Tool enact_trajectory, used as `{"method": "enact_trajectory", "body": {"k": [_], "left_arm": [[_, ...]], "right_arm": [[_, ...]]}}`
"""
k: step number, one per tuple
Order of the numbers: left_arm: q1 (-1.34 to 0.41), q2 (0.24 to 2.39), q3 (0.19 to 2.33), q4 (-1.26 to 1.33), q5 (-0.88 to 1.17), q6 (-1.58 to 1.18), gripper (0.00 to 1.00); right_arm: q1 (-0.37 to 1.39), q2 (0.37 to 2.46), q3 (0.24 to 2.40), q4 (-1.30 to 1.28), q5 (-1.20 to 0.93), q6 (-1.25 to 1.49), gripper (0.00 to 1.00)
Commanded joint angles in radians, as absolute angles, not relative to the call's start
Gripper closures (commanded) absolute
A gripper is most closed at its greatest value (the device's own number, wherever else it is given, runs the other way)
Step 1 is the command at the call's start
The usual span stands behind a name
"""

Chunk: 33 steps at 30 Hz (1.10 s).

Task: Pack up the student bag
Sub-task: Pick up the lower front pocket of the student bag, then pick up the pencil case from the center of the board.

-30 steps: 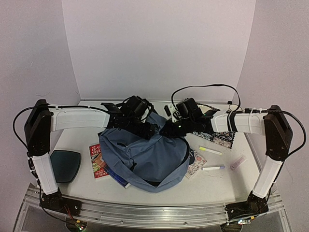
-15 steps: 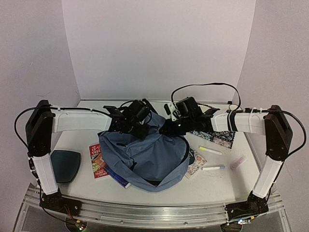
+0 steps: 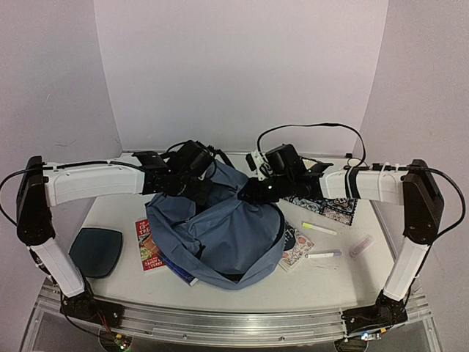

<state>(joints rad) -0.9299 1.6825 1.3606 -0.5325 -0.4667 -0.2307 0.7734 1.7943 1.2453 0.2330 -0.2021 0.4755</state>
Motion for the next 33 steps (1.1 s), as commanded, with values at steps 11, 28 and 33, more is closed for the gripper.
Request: {"method": "enact_trajectory", "body": {"k": [11,28,33], "left_arm": [[-0.914,1.609,1.458,-0.626,-0.411,-0.166,1.0],[-0.878,1.699,1.571,-0.65,-0.361,-0.179,1.0],[-0.857,1.708,1.569,-0.652,-0.312,-0.17,1.0]], "right_arm": [[0.756,1.816,1.348,0.163,-0.188,0.443,0.96],[0.744,1.64,1.417,-0.281,-0.149,0.3,0.44],[0.654,1.564,1.355,-0.463,-0.08,0.258,0.4]]}}
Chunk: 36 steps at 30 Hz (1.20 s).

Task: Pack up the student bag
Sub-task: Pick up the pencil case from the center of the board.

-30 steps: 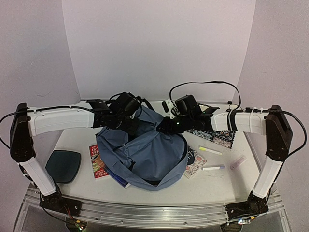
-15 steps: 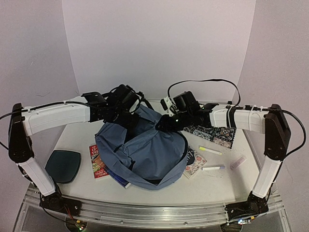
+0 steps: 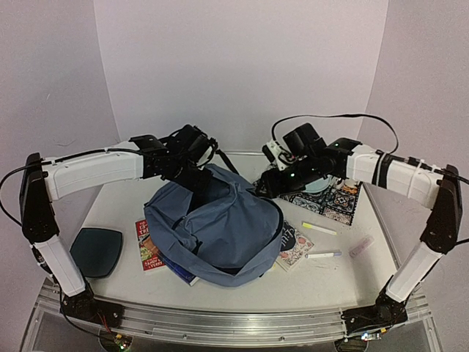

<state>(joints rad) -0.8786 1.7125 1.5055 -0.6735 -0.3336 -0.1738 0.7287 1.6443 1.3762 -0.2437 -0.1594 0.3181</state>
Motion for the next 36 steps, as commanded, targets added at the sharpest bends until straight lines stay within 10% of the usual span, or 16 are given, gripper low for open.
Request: {"method": "enact_trajectory", "body": {"k": [1,20,36], "left_arm": [[-0.855,1.709,1.568,-0.652,-0.305,-0.167,1.0],[-0.817,1.693,1.557,-0.655,-0.119,-0.154,1.0],[-0.794,1.7,1.562,-0.656,-0.02,-0.15,1.0]], "right_arm": [[0.63,1.548,1.34,-0.502,-0.061,0.25,0.39],[0.367,1.704,1.16,-0.598,0.016,-0.104,0.37],[0.349,1.966,1.244,-0.557,-0.01,-0.278,0.54]]}}
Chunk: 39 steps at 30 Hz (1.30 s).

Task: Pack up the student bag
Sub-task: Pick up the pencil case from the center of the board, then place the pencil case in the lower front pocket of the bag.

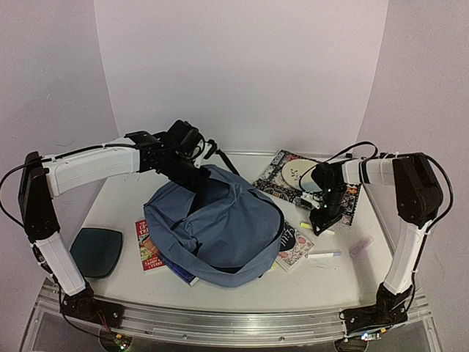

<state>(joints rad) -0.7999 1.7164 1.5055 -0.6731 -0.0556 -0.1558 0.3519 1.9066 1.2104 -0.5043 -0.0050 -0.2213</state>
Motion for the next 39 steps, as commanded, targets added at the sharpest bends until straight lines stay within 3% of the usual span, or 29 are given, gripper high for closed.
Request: {"method": "enact_trajectory", "body": {"k": [1,6,13,15,29,39], "left_arm": [[-0.793,1.701,1.562,-0.656,-0.019,-0.15,1.0],[-0.787,1.702,1.556,-0.658,-0.019,-0.154,1.0],[-0.783,1.712,1.566,-0.662,-0.003,-0.163,1.0],[-0.78,1.712,1.568,-0.664,0.028,-0.168,1.0],[-0.776,1.726,1.596,-0.666,0.118,-0.211,1.0],[-0.776,1.748,1.622,-0.666,0.178,-0.214,1.0]], "right_arm": [[0.348,1.975,1.252,-0.557,-0.013,-0.28,0.56],[0.348,2.015,1.262,-0.56,-0.01,-0.284,0.62],[0.348,1.998,1.245,-0.566,-0.003,-0.269,0.96],[0.348,1.972,1.245,-0.567,-0.018,-0.245,1.0],[0.372,1.672,1.311,-0.628,-0.285,0.165,1.0],[0.576,1.582,1.421,-0.572,-0.423,0.48,1.0]]}}
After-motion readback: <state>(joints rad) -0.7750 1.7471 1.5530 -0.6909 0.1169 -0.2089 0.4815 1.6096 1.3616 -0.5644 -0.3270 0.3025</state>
